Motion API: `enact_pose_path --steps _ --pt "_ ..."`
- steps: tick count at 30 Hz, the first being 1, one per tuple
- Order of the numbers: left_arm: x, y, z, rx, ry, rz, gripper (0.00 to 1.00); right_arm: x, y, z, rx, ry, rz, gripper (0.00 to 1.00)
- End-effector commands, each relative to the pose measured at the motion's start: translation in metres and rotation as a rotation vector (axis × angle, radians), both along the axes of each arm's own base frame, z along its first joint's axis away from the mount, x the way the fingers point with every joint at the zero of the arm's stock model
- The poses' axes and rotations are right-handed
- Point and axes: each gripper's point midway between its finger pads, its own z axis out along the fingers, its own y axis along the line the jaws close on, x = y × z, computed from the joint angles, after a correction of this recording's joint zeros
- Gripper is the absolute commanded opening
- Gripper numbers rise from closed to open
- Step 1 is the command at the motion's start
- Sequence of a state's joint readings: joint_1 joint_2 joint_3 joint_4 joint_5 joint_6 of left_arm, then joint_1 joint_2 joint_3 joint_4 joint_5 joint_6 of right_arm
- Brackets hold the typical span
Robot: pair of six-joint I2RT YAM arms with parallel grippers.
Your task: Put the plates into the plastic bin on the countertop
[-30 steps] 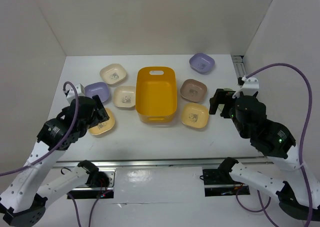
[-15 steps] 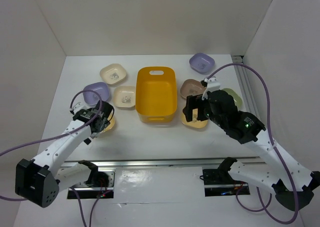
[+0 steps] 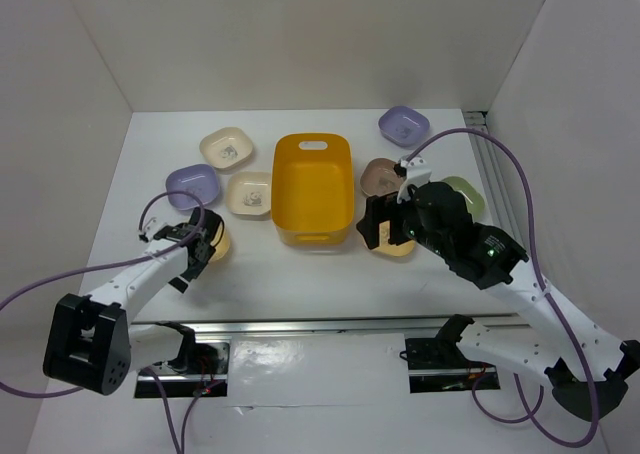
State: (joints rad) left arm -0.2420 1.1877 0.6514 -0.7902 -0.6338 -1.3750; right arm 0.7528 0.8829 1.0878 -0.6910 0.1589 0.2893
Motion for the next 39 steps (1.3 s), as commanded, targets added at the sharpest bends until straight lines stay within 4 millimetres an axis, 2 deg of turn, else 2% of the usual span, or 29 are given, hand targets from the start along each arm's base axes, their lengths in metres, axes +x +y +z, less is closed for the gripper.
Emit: enact_pose_path --steps 1,3,6,10,15,16,23,26,28,30,32,33,34,35,37,38,39 --pt "0.013 0.003 0.001 -0.015 -0.073 0.050 0.86 0.004 0.007 0.021 0.050 -0.072 0.024 1.00" --pt "0.010 0.006 -0.006 -0.025 -0.059 0.076 0.84 0.004 0.008 0.016 0.030 -0.063 0.028 1.00" --pt "0.007 0.007 -0.010 -0.046 -0.038 0.099 0.79 0.005 0.007 0.020 0.029 -0.074 0.032 1.00" --pt "0.007 0.014 -0.013 -0.062 -0.032 0.136 0.77 0.002 0.010 0.025 0.045 -0.085 0.049 1.00" --pt "0.005 0.017 -0.021 -0.099 0.000 0.153 0.53 -0.002 0.007 0.028 0.051 -0.091 0.049 1.00" --pt "0.004 0.021 -0.021 -0.097 0.004 0.162 0.44 -0.002 0.007 0.028 0.051 -0.091 0.049 1.00" --pt "0.003 0.024 -0.030 -0.137 0.040 0.170 0.21 -0.002 0.004 0.034 0.054 -0.112 0.044 1.00" --pt "0.002 0.028 -0.031 -0.144 0.044 0.183 0.01 0.000 0.005 0.032 0.041 -0.110 0.048 1.00" --pt "-0.002 0.028 -0.028 -0.145 0.061 0.197 0.00 0.000 0.005 0.036 0.047 -0.117 0.048 1.00" --pt "-0.010 0.027 -0.018 -0.144 0.079 0.198 0.00 0.001 0.004 0.031 0.031 -0.105 0.040 1.00" --pt "-0.006 0.025 0.001 -0.147 0.051 0.192 0.00 0.002 0.003 0.035 0.034 -0.114 0.031 1.00" --pt "-0.014 0.025 0.010 -0.135 0.064 0.194 0.00 0.002 0.003 0.035 0.034 -0.114 0.031 1.00" --pt "-0.014 0.024 0.022 -0.123 0.040 0.190 0.00 0.002 0.003 0.035 0.034 -0.114 0.031 1.00" --pt "-0.005 0.024 0.050 -0.107 -0.055 0.177 0.00 0.003 0.002 0.039 0.037 -0.123 0.021 1.00" --pt "-0.008 0.024 0.077 -0.105 -0.118 0.175 0.00 0.005 0.003 0.037 0.030 -0.117 0.021 1.00" --pt "0.000 0.026 0.107 -0.102 -0.226 0.155 0.00 0.004 0.006 0.039 0.037 -0.123 0.030 1.00" --pt "0.002 0.025 0.121 -0.093 -0.255 0.106 0.00 0.006 0.006 0.036 0.036 -0.114 0.018 1.00"
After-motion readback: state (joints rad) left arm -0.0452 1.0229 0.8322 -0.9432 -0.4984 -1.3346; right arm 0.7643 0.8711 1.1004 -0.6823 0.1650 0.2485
